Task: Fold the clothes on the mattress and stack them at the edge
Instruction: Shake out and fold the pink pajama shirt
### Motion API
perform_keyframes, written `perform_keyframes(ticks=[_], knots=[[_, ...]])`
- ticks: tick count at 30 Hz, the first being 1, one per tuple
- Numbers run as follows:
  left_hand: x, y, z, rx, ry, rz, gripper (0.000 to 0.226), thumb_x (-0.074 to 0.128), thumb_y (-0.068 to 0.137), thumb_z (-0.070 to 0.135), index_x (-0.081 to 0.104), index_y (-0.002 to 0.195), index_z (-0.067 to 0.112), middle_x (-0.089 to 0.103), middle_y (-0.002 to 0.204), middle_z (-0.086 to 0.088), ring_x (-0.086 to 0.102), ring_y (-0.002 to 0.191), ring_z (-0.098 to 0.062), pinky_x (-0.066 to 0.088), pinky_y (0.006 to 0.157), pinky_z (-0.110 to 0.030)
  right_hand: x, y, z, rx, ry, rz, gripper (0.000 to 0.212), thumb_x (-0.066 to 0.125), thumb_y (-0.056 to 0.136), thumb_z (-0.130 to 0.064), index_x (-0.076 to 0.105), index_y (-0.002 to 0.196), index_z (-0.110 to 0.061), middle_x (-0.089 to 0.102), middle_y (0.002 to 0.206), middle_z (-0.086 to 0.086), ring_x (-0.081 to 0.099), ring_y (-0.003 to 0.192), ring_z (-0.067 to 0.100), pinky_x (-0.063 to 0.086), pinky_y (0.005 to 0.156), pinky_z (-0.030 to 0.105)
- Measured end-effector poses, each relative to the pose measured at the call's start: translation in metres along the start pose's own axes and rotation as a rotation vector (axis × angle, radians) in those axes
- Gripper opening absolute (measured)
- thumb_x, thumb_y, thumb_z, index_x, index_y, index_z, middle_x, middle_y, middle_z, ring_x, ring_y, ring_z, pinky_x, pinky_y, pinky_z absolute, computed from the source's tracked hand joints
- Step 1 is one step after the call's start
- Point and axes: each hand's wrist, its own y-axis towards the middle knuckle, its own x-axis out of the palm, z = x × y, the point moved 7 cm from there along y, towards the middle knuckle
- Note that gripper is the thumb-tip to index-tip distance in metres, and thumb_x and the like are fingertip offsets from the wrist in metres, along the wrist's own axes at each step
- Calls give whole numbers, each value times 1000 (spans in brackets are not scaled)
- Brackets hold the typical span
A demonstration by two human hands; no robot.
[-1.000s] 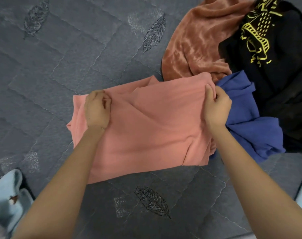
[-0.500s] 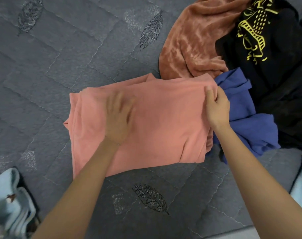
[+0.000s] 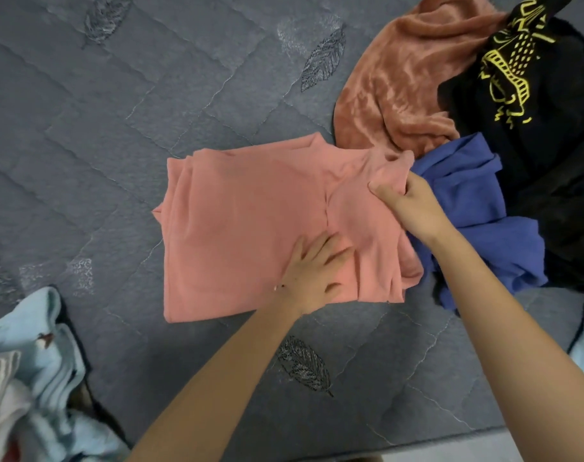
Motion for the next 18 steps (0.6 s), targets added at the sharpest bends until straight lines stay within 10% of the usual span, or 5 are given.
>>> perform_keyframes(ticks=[8,14,18], knots=[[-20,-96,-58,-726,-1702,571,68,38,84,59,47,137,16,58,133,-1,58,115,-14,46,100,-31,108,-13,-65,-113,-60,-134,30,66,89,-12,58,117,-5,63,115,6,57,107,15,45,90,20],[-27,-159,-113,-631,-1878,519,62,65,81,56,52,132,21,63,125,5,61,110,-13,55,82,-29,211,-37,-108,-237,-174,-149,24,62,91,-14,57,109,1,66,111,17,58,101,26,31,73,15],[-22,-173,-139,-775,-1484,546,87,80,75,29,30,146,23,41,140,15,41,128,-6,39,105,-29,266,-43,-95,-134,-282,-476,21,50,99,-24,52,114,-9,63,110,5,56,103,20,33,75,17]])
